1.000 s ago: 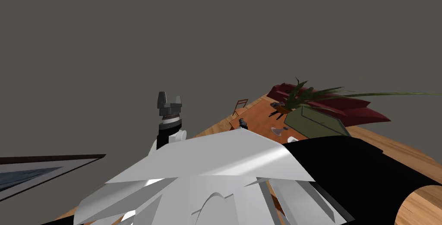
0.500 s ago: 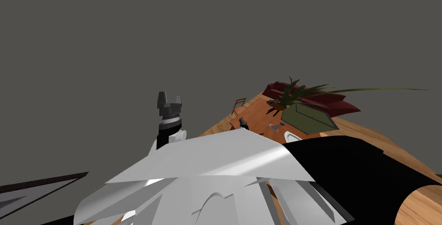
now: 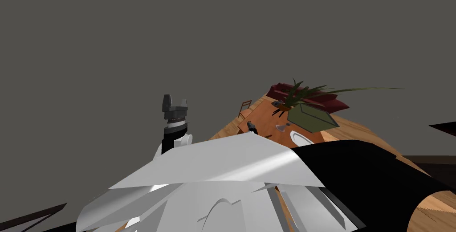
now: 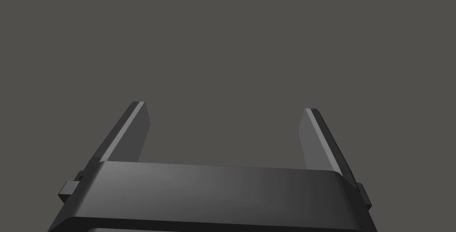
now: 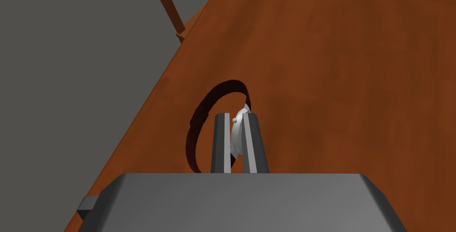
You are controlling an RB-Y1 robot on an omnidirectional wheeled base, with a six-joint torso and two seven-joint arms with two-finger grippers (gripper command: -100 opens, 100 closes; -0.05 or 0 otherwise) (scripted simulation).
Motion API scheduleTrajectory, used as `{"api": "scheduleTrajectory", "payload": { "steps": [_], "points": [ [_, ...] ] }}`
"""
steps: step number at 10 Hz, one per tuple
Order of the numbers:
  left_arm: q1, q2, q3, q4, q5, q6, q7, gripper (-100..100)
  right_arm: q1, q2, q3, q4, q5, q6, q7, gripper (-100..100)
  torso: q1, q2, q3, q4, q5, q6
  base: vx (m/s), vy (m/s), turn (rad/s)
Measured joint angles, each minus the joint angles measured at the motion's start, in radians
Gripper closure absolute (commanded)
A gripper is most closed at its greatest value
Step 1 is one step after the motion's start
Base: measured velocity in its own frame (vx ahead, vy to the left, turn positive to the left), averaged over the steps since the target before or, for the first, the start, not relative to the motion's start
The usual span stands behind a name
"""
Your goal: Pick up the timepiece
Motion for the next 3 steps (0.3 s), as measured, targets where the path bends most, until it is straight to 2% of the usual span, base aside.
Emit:
{"api": "scheduleTrajectory", "payload": {
  "steps": [1,2,3],
  "points": [
    [0.000,0.000,0.000,0.000,0.000,0.000,0.000,0,-0.006,-0.015,0.013,0.011,0.028,0.005,-0.027,100,0.001,0.000,0.000,-0.001,0.001,0.002,0.025,0.074,-0.152],
    [0.000,0.000,0.000,0.000,0.000,0.000,0.000,0,-0.004,-0.025,0.020,0.016,0.046,0.010,-0.053,100,0.002,0.000,0.000,0.000,0.000,0.001,0.009,0.028,-0.020],
    [0.000,0.000,0.000,0.000,0.000,0.000,0.000,0,-0.003,-0.025,0.020,0.016,0.048,0.011,-0.059,0,0.000,0.000,0.000,0.000,0.000,0.000,0.001,0.006,0.002]
  ]
}}
